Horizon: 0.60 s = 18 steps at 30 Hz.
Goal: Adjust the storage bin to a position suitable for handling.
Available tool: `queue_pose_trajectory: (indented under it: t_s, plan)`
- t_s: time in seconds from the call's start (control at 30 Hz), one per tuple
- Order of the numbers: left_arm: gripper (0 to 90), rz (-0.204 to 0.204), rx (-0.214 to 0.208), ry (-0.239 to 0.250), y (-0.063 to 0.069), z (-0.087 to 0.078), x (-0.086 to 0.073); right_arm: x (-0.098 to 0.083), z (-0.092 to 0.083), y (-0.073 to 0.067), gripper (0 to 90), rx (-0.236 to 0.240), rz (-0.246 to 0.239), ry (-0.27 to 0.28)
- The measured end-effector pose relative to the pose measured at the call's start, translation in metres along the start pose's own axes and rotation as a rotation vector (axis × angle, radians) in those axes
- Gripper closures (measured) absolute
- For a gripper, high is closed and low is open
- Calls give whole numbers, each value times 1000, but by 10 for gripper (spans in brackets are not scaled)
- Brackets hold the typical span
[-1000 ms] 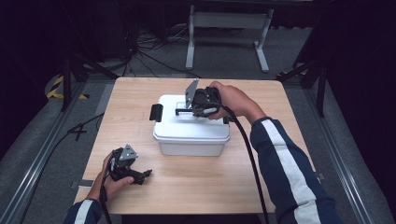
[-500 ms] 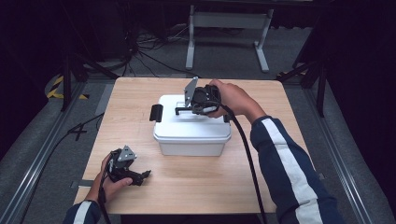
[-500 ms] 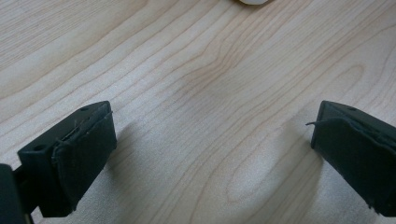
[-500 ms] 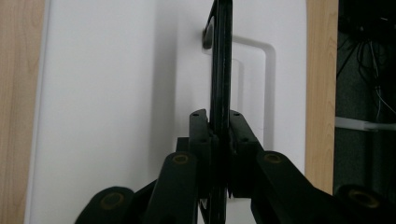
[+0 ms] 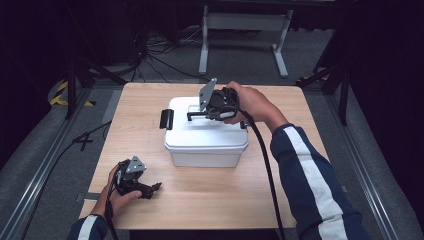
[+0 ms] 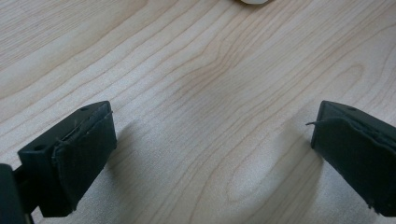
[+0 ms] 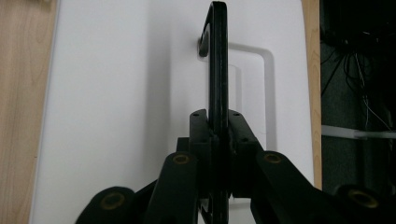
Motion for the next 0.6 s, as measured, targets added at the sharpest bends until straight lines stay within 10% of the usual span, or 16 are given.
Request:
queue_pose_trajectory:
  t_s: [0.6]
  plan:
    - [6, 5, 2, -1, 0, 0, 0, -18, -31, 10, 836, -45, 43, 45]
Point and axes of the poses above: each handheld gripper's, and its own axes: z roughly forward along the jaws, x roughly out of its top, y roughly to its right, the point moved 9 cm from there along z, roughly forward along the jaws, and after that the axes turned 7 degrees about -x, right-handed, at the moved point
